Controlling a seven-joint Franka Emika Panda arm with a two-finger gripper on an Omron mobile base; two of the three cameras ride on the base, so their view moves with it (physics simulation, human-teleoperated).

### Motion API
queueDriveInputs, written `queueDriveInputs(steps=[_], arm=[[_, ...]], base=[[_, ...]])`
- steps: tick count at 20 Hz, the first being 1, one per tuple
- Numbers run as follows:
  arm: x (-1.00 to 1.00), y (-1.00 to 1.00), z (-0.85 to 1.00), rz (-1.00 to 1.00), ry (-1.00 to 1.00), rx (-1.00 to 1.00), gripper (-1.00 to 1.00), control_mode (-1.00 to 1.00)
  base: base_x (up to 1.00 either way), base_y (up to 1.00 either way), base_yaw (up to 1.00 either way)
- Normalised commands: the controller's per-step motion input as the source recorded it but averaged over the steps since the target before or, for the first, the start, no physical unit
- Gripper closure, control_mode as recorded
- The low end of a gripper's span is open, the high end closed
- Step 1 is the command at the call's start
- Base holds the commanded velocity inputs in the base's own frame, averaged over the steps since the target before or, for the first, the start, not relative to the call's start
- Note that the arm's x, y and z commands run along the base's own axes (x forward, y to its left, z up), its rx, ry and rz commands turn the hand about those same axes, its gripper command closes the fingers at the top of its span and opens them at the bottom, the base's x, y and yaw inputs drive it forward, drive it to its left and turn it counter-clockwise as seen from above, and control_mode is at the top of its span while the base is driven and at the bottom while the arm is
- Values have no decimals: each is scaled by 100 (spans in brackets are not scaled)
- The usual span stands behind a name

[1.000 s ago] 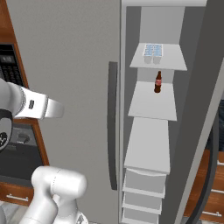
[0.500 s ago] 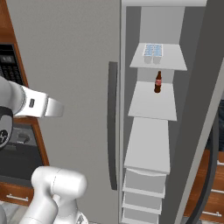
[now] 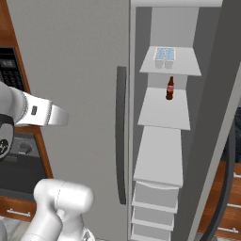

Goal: Open the freezer door, pick up the ice cube tray from the freezer, and place it on the dining counter.

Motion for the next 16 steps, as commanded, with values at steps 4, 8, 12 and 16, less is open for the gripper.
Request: queueDriveInputs(steps=[4, 8, 12, 16], arm=[[0, 0, 0, 0, 0, 0, -100, 100], [0, 0, 0, 0, 0, 0, -100, 100], [0, 0, 0, 0, 0, 0, -100, 100], [0, 0, 0, 0, 0, 0, -100, 100]], base=[[0, -4, 0], [0, -31, 0], [0, -44, 0], [0, -49, 0]])
